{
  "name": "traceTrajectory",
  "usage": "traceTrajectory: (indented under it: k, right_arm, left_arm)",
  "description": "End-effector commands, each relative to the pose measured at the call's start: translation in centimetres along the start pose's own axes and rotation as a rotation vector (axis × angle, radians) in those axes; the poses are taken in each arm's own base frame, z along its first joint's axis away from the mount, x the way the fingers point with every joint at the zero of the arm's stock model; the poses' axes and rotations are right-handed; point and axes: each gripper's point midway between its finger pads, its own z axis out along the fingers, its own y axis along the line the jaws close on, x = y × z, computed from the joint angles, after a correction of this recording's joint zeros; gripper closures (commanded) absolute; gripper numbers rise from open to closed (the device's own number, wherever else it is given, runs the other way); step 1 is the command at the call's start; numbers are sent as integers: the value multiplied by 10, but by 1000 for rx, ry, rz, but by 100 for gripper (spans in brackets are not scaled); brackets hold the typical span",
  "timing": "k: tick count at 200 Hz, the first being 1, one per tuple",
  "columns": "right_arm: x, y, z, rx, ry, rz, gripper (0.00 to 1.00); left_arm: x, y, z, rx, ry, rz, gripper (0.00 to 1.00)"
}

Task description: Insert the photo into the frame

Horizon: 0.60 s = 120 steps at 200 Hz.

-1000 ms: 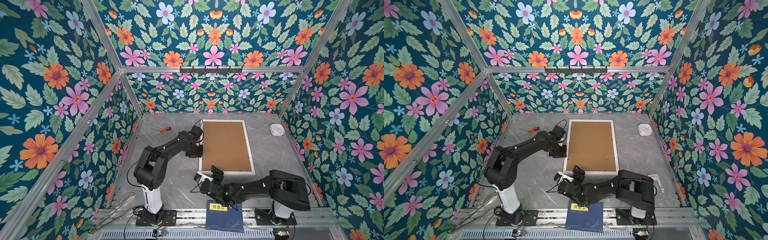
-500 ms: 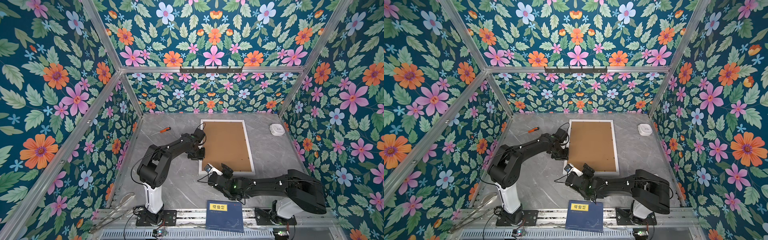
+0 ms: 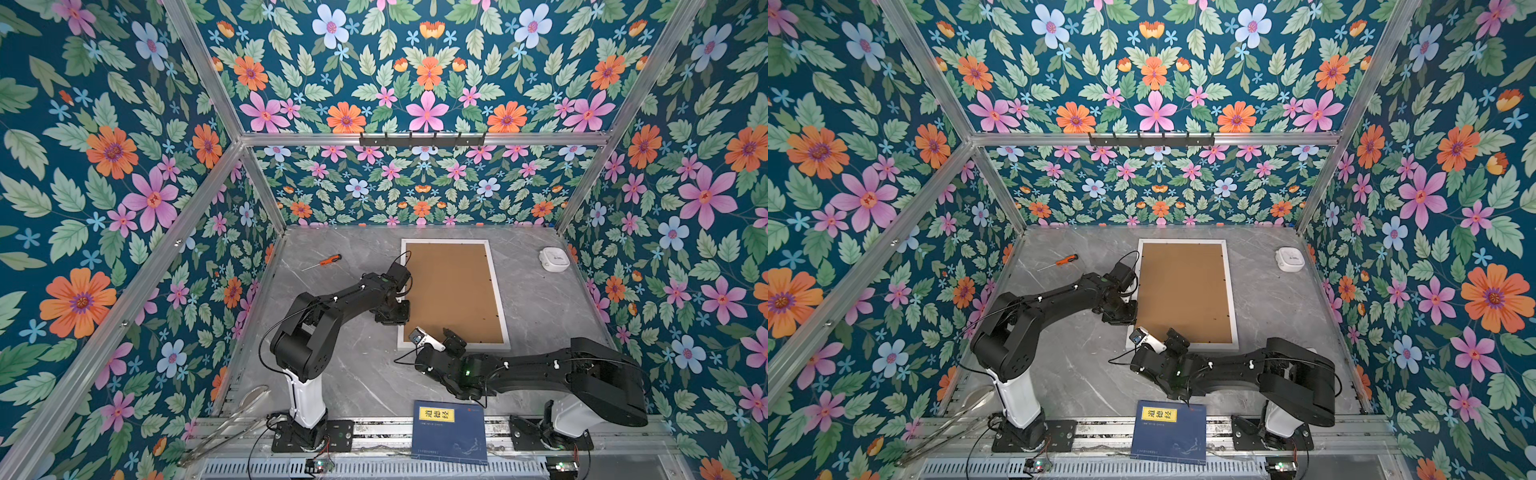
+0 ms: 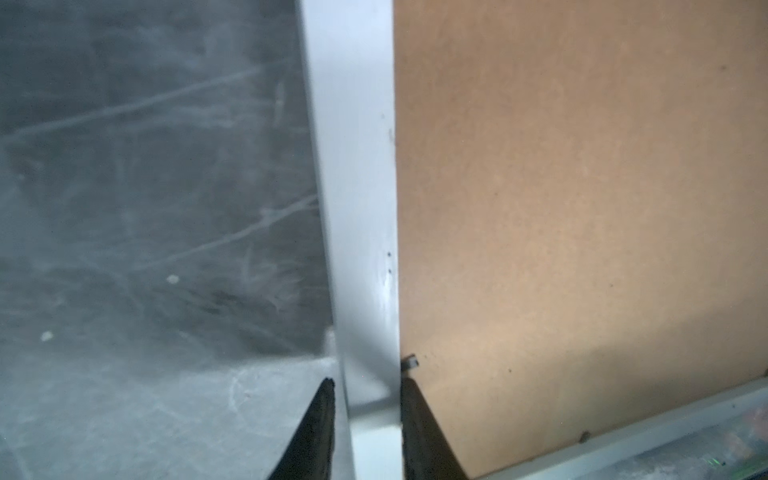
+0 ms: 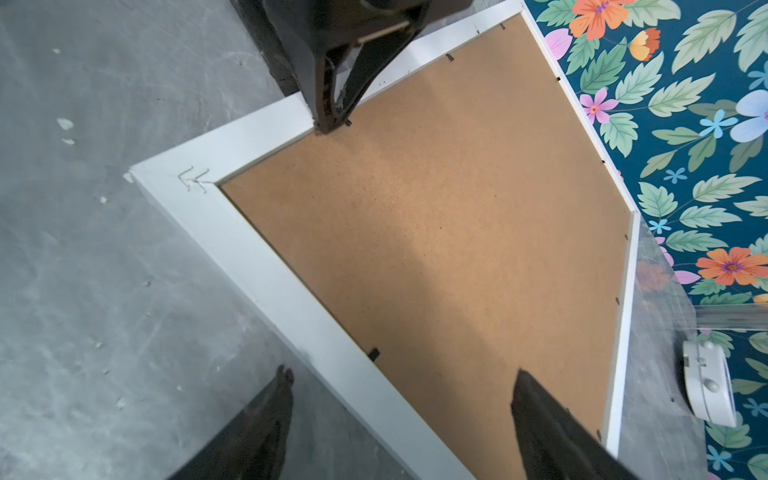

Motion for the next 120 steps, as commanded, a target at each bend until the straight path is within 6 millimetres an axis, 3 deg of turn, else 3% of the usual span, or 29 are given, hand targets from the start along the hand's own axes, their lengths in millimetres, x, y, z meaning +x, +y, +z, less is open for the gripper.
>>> traceTrajectory:
  k: [1,51,75,120]
  right_arm:
    - [3,3,3,0,13,-22,18]
    - [-8,9,7,7,-5,-104,17]
    - [-8,20,13,3,-9,-177,16]
    - [-22,39,19,29,-56,-298,14]
  left_arm:
    - [12,8,0,-43,30,-17,71]
    - [13,9,7,-66,45,-20,83]
    - [9,8,-2,-76,30,-21,100]
    - [2,-3,-19,-44,24,-12,100]
